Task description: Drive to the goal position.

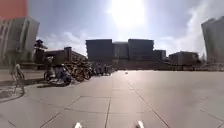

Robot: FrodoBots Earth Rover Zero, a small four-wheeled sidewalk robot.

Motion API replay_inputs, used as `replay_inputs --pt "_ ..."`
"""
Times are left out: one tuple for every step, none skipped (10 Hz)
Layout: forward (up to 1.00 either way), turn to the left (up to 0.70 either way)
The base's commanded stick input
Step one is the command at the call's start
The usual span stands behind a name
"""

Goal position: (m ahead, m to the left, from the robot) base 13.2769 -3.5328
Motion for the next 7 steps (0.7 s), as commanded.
replay_inputs --pt "0.7 0.0" --pt "0.7 0.0" --pt "0.7 0.0" --pt "0.7 0.0" --pt "0.7 0.0" --pt "0.7 0.0" --pt "0.7 0.0"
